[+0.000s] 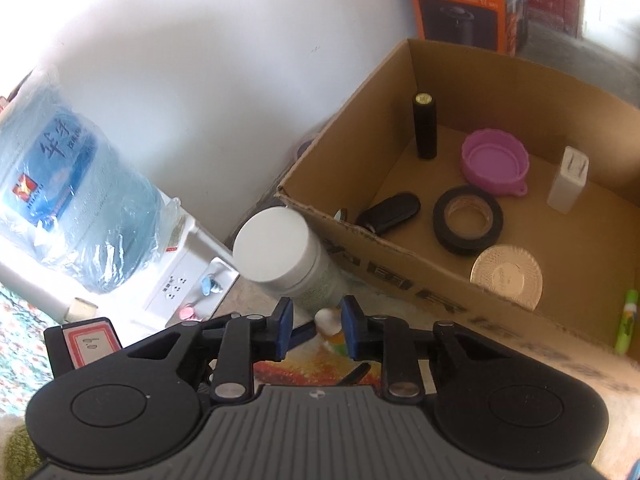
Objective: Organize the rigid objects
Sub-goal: 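Move the right tool to the green dropper bottle and close on it, then lift the dropper bottle into the box and open the right tool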
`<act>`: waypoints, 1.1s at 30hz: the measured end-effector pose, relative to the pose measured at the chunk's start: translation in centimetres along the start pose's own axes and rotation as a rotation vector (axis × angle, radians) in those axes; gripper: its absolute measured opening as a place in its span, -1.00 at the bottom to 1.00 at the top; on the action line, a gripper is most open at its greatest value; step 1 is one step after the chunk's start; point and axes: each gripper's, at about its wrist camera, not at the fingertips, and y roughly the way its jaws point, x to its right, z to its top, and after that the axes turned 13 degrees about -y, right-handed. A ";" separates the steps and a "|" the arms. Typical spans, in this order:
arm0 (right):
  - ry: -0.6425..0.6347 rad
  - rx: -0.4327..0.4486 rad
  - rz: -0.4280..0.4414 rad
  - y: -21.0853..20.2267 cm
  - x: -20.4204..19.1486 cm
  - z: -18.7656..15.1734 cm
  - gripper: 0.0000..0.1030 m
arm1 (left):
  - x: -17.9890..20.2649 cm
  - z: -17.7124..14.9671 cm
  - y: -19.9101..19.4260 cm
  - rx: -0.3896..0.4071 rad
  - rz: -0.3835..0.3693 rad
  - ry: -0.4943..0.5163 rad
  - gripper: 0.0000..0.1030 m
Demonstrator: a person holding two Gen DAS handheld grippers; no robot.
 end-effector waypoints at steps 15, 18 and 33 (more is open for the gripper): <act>-0.011 -0.011 -0.011 -0.7 1.2 -0.6 -0.68 | 1.3 -0.3 0.4 0.097 -0.021 0.071 -0.40; -0.009 -0.009 -0.008 -1.7 1.2 -0.7 -0.67 | 1.8 -0.1 -0.7 0.098 -0.023 0.065 -0.40; 0.027 0.151 -0.015 -13.7 5.4 4.0 -0.67 | 6.8 9.7 -8.5 0.189 -0.079 0.013 -0.39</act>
